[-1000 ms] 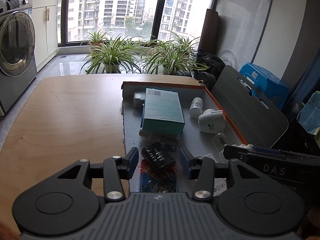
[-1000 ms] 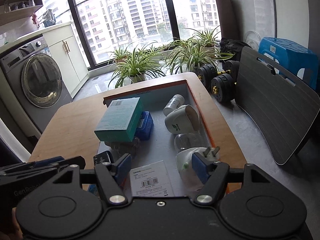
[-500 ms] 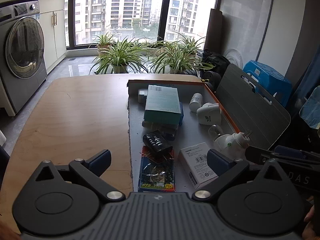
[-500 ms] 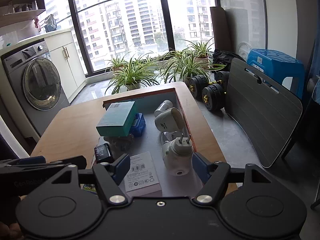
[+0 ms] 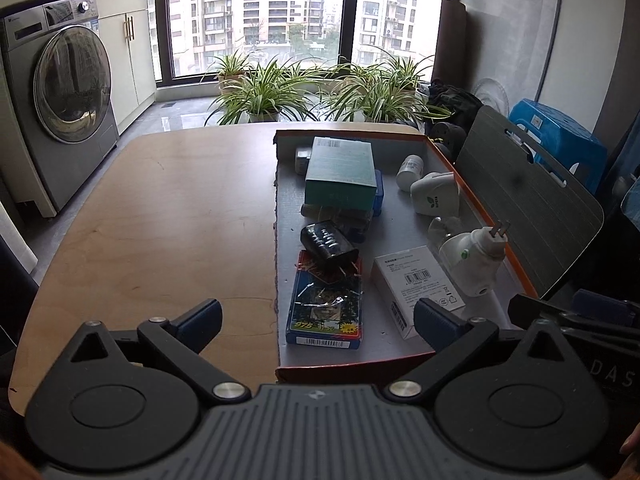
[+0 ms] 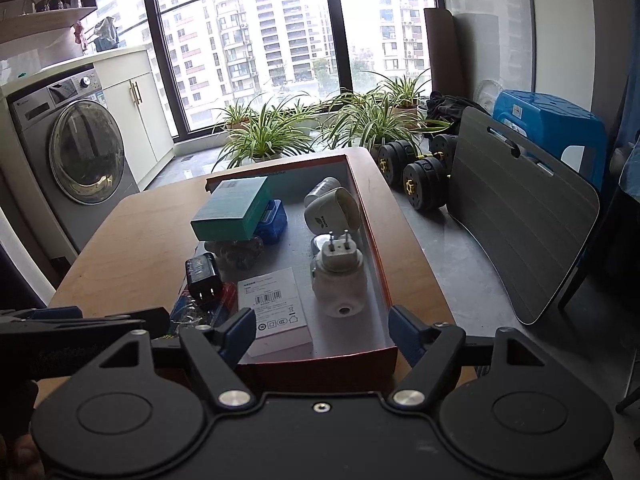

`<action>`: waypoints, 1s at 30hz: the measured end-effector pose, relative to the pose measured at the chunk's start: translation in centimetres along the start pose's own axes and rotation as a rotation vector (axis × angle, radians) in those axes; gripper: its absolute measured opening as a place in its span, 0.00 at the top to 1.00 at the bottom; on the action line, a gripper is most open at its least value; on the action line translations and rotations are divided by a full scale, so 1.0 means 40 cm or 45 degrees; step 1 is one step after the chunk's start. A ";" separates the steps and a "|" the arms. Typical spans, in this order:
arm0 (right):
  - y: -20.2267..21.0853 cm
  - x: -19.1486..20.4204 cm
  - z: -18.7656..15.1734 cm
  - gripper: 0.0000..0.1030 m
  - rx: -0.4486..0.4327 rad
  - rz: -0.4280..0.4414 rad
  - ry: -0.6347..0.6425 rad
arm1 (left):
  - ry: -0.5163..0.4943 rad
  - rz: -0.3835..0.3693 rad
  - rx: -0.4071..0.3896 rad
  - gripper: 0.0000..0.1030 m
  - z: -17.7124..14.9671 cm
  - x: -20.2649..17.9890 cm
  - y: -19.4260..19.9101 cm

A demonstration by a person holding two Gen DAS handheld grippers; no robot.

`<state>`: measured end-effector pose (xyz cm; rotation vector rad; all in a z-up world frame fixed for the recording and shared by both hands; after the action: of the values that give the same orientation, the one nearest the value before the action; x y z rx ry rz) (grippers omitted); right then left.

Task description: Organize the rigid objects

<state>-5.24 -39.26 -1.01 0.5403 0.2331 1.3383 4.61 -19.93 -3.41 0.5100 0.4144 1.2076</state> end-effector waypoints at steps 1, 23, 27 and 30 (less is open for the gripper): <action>0.000 -0.002 -0.002 0.15 0.002 0.002 -0.001 | -0.003 0.007 0.002 0.00 -0.003 -0.001 0.000; -0.028 0.009 -0.023 0.14 0.054 0.019 0.039 | -0.001 0.041 0.046 0.00 -0.028 0.003 -0.023; -0.029 0.008 -0.022 0.14 0.056 0.018 0.043 | 0.005 0.044 0.052 0.00 -0.029 0.006 -0.025; -0.029 0.008 -0.022 0.13 0.056 0.018 0.044 | 0.004 0.045 0.055 0.00 -0.029 0.006 -0.026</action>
<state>-4.57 -38.91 -2.31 0.5570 0.2877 1.3596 4.85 -19.80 -4.99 0.5545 0.4366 1.2356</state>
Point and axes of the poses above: each gripper's, at about its wrist camera, not at the fingertips, and y roughly against the way its jaws point, x to its left, z to its top, the point moved 8 cm from there along -y, roughly the way its jaws point, and after that the axes turned 9 degrees about -x, right-handed, at the moved point
